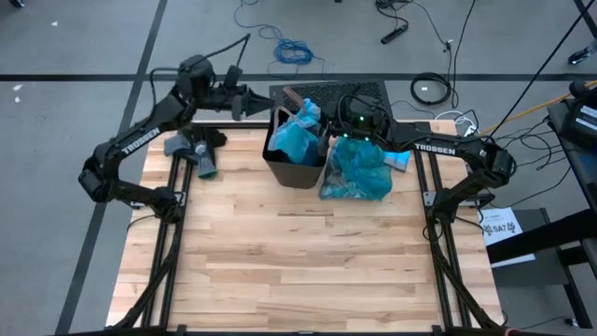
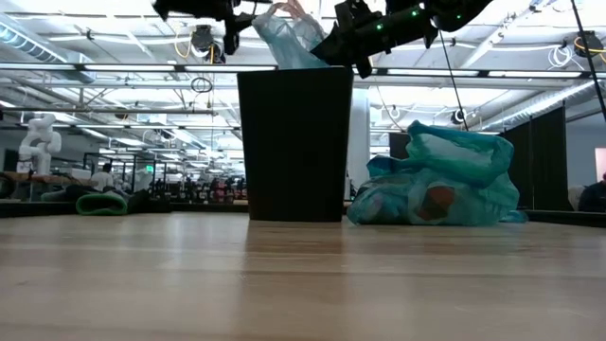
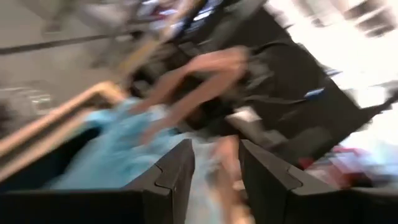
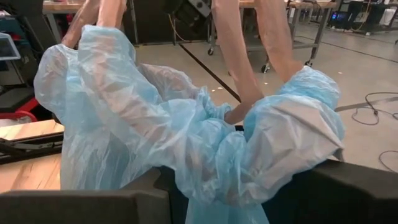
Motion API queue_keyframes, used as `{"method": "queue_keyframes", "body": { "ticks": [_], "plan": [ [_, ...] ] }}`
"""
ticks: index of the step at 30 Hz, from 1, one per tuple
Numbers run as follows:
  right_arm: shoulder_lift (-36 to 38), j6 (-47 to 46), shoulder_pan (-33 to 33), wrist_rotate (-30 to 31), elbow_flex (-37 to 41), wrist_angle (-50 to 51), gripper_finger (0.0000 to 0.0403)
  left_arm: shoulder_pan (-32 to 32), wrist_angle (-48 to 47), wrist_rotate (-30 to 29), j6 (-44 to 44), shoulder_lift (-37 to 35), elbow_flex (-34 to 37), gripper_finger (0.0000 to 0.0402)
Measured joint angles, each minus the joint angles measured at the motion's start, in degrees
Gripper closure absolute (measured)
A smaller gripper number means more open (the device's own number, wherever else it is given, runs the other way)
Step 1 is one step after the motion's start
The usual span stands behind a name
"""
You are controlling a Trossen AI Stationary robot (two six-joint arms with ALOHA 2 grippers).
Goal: Place trash/remove bag and relplace
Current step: Insert the light blue trash bag into the bin
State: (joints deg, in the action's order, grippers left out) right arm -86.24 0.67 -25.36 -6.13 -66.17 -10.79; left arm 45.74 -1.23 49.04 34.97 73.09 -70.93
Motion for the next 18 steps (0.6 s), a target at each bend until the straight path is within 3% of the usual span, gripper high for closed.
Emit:
{"method": "queue_keyframes", "body": {
  "ticks": [4,7,13,18],
  "plan": [
    [0.0,0.0,0.0,0.0,0.0,0.0,0.0263,-2.5,-24.3,-16.7,-17.5,0.0,-9.7,0.0270],
    [0.0,0.0,0.0,0.0,0.0,0.0,0.0263,-5.0,-31.4,-27.7,-23.4,0.4,-13.6,0.0269],
    [0.0,0.0,0.0,-0.1,0.0,-1.6,0.0263,-7.4,-33.4,-34.5,-23.8,3.2,-14.0,0.0269],
    [0.0,1.1,0.4,-0.1,0.0,-2.7,0.0263,-10.4,-33.5,-29.1,-22.7,8.0,-13.8,0.0269]
  ]
}}
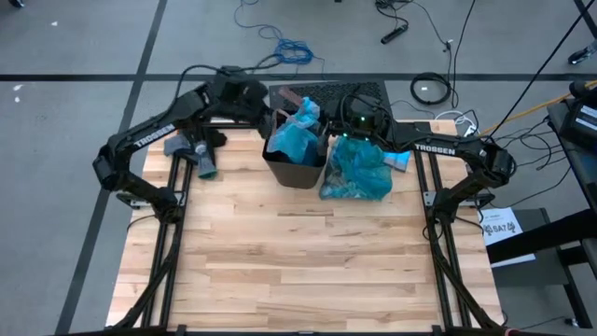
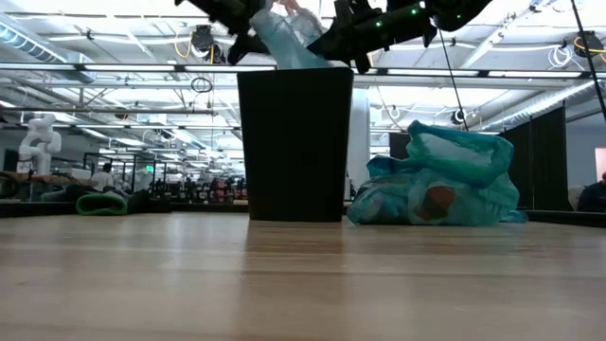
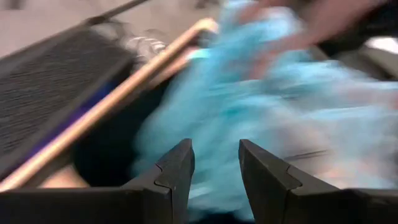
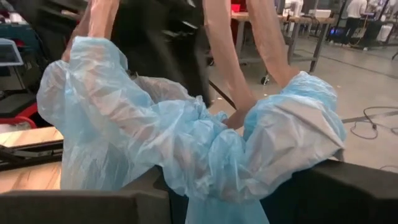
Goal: Place trash/remove bag and relplace
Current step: Insert the light blue trash bag into the bin
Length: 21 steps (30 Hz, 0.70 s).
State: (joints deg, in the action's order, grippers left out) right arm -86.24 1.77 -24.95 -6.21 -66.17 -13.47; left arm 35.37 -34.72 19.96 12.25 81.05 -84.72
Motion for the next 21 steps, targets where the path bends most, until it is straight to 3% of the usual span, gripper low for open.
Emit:
{"method": "queue_keyframes", "body": {
  "ticks": [6,21],
  "plan": [
    [0.0,0.5,0.0,0.2,0.0,0.3,0.0263,-2.3,6.1,3.1,2.3,0.9,-0.2,0.0269],
    [0.0,-0.4,0.3,0.2,0.0,1.3,0.0264,-4.2,5.2,4.0,3.5,3.7,-0.1,0.0271]
  ]
}}
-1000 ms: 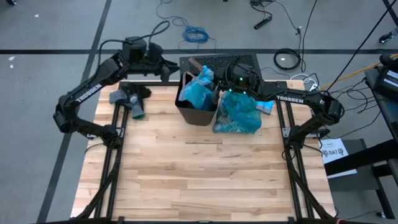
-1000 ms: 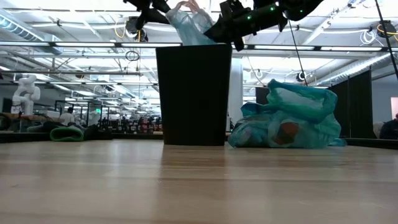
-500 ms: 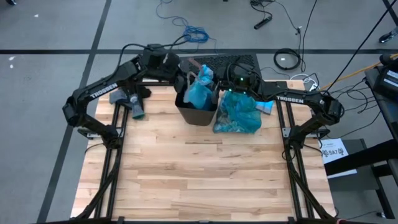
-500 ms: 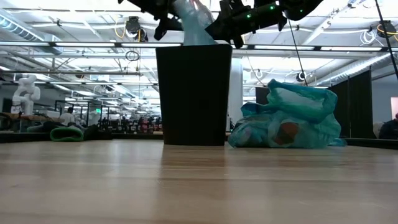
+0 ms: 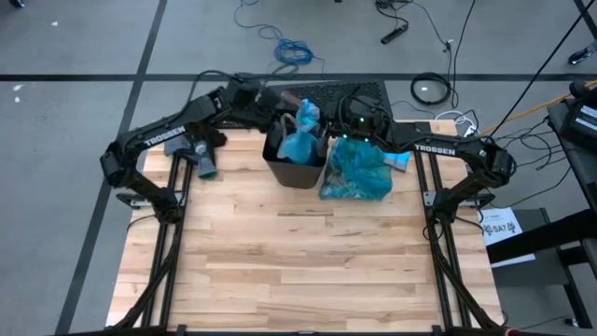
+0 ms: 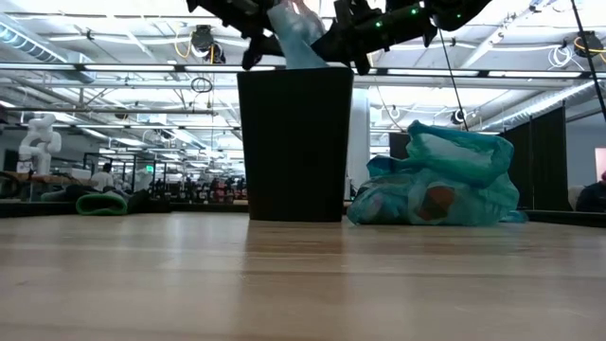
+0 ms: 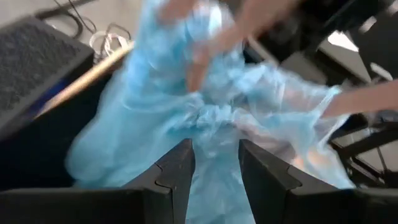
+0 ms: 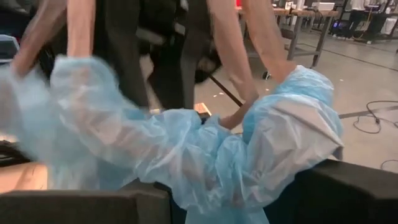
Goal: Place trash/remove bag and relplace
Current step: Insert the light blue trash bag into the bin
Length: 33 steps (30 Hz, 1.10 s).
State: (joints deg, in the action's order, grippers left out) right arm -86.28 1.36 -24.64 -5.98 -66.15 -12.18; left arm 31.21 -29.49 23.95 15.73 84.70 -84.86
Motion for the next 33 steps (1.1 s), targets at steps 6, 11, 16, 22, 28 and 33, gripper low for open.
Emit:
{"method": "queue_keyframes", "body": {
  "ticks": [6,11,16,22,28,33],
  "plan": [
    [0.0,-0.3,0.4,0.0,0.0,-1.0,0.0264,-1.2,0.0,0.0,0.3,3.1,0.0,0.0354],
    [0.0,-0.7,0.7,0.0,0.0,-1.2,0.0264,-1.0,0.3,-1.6,-1.6,2.5,0.0,0.0397],
    [1.9,-0.7,0.7,0.0,0.0,2.5,0.0264,1.0,-2.2,-5.3,-3.2,0.9,0.0,0.0399],
    [6.6,-0.7,0.8,0.0,0.0,12.9,0.0264,3.6,-6.0,-6.7,-4.7,-1.6,0.1,0.0400],
    [10.7,-1.9,0.7,0.1,0.0,22.8,0.0288,5.3,-6.8,-7.8,-5.7,-4.1,0.1,0.0401],
    [13.5,-3.6,0.7,0.1,0.0,23.0,0.0387,5.5,-7.7,-6.8,-6.0,-4.7,0.1,0.0401]
  ]
}}
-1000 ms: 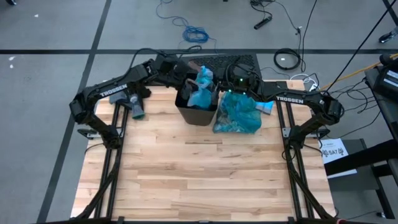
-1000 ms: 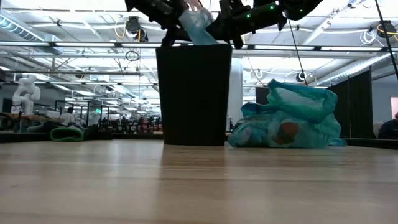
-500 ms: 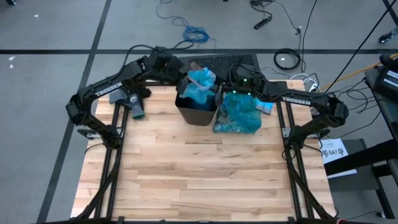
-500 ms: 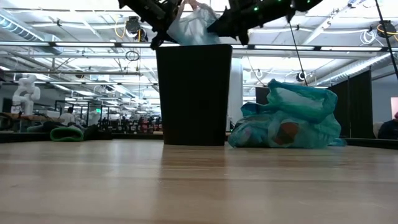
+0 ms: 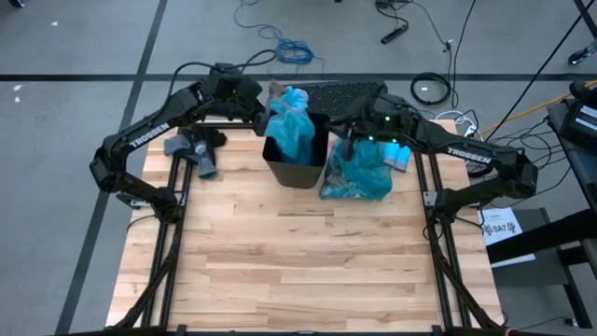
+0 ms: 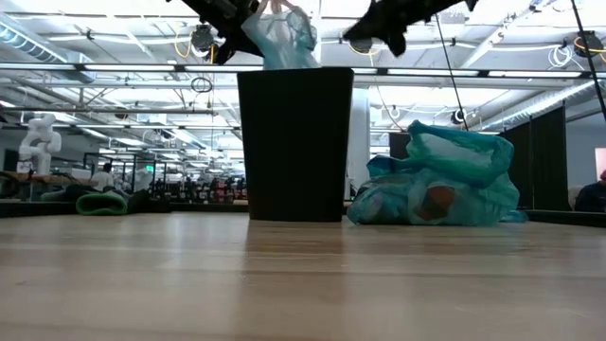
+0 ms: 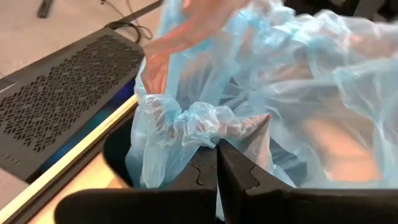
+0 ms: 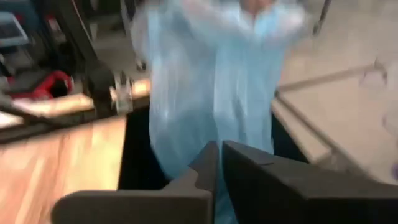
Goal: Place trash/remove bag and relplace
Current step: Insert the light blue trash bag into the bin
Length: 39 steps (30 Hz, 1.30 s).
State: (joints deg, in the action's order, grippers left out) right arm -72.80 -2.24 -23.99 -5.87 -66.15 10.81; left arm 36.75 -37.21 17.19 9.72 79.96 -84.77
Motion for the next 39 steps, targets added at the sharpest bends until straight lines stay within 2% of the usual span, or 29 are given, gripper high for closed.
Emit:
{"method": "queue_keyframes", "body": {
  "ticks": [5,8,12,19,24,30,34,39],
  "plan": [
    [1.3,-2.8,0.5,1.6,-0.7,-10.3,0.0394,-1.6,0.3,1.2,-1.8,0.3,0.0,0.0401],
    [-0.1,-4.7,0.4,1.8,-5.3,-9.1,0.0401,-3.5,0.6,1.4,-3.1,1.2,0.0,0.0401],
    [-4.8,-4.7,0.4,1.7,-14.3,-0.1,0.0402,-5.4,0.4,3.1,-4.3,2.9,0.0,0.0401],
    [-17.0,-8.4,0.7,1.1,-31.2,19.9,0.0403,-7.2,0.8,3.1,-5.8,5.2,0.0,0.0401],
    [-24.1,-7.8,3.0,0.8,-42.5,28.0,0.0403,-7.1,0.9,2.6,-7.5,5.2,0.0,0.0401],
    [-31.5,-7.6,6.0,4.2,-55.1,40.6,0.0403,-5.6,0.8,2.2,-9.8,5.2,0.0,0.0401],
    [-34.3,-8.6,7.1,10.0,-59.9,45.2,0.0403,-4.9,0.8,2.9,-10.1,5.2,0.0,0.0401],
    [-38.5,-13.9,5.5,12.1,-59.9,47.3,0.0403,-4.9,0.9,7.7,-10.7,5.2,0.0,0.0401]
  ]
}}
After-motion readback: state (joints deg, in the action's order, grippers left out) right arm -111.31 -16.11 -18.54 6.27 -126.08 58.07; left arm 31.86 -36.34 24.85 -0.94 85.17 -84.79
